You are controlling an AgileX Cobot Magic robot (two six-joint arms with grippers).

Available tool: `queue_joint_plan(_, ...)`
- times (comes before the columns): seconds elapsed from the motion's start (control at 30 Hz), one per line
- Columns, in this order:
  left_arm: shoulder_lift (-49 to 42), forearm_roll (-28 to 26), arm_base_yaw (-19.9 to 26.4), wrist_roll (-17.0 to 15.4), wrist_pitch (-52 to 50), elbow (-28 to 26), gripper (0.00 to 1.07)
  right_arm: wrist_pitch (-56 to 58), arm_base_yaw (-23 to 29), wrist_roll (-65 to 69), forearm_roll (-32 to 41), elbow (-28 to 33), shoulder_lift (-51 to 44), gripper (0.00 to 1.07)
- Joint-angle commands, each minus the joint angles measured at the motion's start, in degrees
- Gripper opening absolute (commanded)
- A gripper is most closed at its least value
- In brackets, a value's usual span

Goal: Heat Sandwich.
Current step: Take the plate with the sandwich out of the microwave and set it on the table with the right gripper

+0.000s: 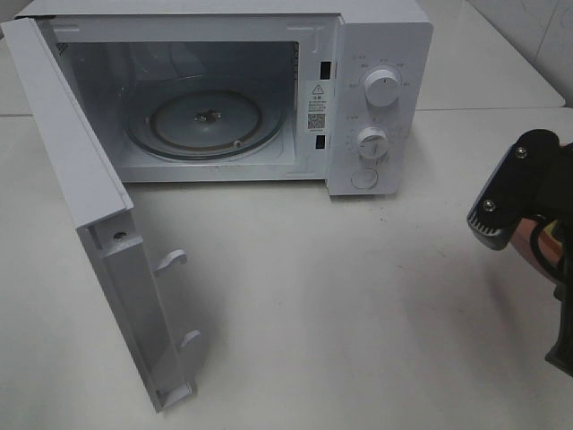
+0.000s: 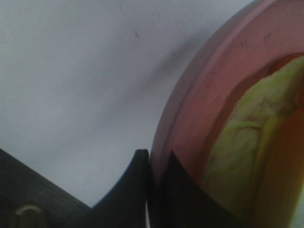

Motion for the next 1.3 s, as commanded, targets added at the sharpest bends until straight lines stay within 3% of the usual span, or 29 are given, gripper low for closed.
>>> queue_joint_plan(0.03,-1.55,0.0,-0.34,-0.4,0.17,0.23,1.03,0.63,-0.11,5.67,-1.6,0.34,-0.46,0.01)
queue_joint_plan(0.23,-1.55,0.0,-0.34,-0.4,0.17,0.23,1.03,0.57,-0.74,10.83,-1.78,0.34,0.29,0.01)
queue_joint_plan(1.3,-1.55,0.0,-0.34,-0.4,0.17,0.23,1.03,-16.44,-18.96,29.34,-13.41,0.34,24.52,0.01)
